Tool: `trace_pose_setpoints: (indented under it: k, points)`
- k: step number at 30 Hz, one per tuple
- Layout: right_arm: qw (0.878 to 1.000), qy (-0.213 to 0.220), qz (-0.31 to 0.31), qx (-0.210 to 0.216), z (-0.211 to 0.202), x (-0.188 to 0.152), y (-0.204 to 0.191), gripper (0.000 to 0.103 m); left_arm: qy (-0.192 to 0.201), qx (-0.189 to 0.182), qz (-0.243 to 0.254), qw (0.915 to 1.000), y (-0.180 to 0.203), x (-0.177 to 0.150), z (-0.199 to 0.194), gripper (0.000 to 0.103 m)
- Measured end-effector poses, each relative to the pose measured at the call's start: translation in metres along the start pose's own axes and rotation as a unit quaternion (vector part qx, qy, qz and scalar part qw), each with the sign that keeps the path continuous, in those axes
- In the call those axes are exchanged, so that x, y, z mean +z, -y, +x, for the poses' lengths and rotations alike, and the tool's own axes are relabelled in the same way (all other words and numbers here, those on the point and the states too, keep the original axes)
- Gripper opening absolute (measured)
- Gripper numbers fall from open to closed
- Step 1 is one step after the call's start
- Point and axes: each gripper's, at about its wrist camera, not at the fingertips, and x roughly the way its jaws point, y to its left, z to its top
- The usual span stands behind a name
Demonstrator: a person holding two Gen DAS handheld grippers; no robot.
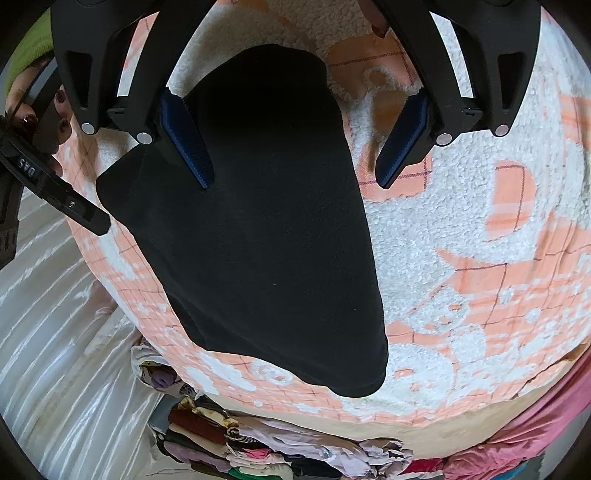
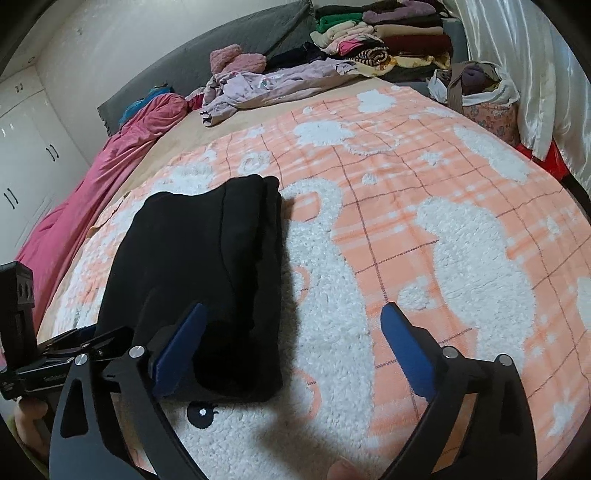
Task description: Fold small clothes
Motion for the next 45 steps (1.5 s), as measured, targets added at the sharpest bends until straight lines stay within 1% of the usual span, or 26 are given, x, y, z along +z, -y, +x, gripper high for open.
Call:
trace_pose_setpoints:
  k: [3, 7, 9, 11, 17, 21, 27, 35, 38, 42, 45]
  points:
    - [1.0, 0.018, -0.008, -0.002, -0.01, 0.001, -0.004, 0.098, 0.003, 0.003, 0.002, 1.0, 0.001, 0.001, -0.004, 0.085]
    - [0.999, 0.029, -0.019, -0.001, -0.021, 0.003, -0.009, 0.098, 0.008, 0.009, 0.005, 0.9999, 0.001, 0.002, -0.012, 0.088]
    - [0.999, 0.035, -0.023, -0.004, -0.027, 0.003, -0.011, 0.098, 0.012, 0.014, 0.006, 0.9998, 0.002, 0.002, -0.017, 0.092]
    - [0.999, 0.041, -0.025, -0.004, -0.032, 0.002, -0.013, 0.099, 0.021, 0.02, 0.008, 0.9996, 0.004, 0.001, -0.025, 0.093]
    - [0.997, 0.072, -0.035, -0.001, -0.06, -0.002, -0.021, 0.099, 0.056, 0.039, 0.015, 0.9976, 0.007, -0.005, -0.054, 0.093]
    - [0.994, 0.097, -0.049, -0.001, -0.084, -0.008, -0.03, 0.099, 0.076, 0.041, 0.018, 0.9961, 0.01, -0.014, -0.075, 0.094]
    - [0.991, 0.117, -0.063, 0.002, -0.114, -0.026, -0.041, 0.099, 0.097, 0.045, 0.021, 0.9941, 0.014, -0.031, -0.101, 0.094]
    - [0.991, 0.111, -0.073, 0.013, -0.134, -0.058, -0.052, 0.099, 0.109, 0.05, 0.034, 0.9921, 0.017, -0.058, -0.126, 0.094]
    - [0.992, 0.097, -0.079, 0.013, -0.134, -0.071, -0.057, 0.099, 0.106, 0.052, 0.038, 0.9923, 0.015, -0.072, -0.128, 0.094]
    - [0.993, 0.074, -0.089, 0.0, -0.126, -0.087, -0.062, 0.099, 0.1, 0.058, 0.029, 0.9929, 0.009, -0.092, -0.127, 0.094]
    - [0.994, 0.058, -0.09, -0.009, -0.118, -0.098, -0.062, 0.099, 0.087, 0.059, 0.023, 0.9942, 0.004, -0.106, -0.122, 0.094]
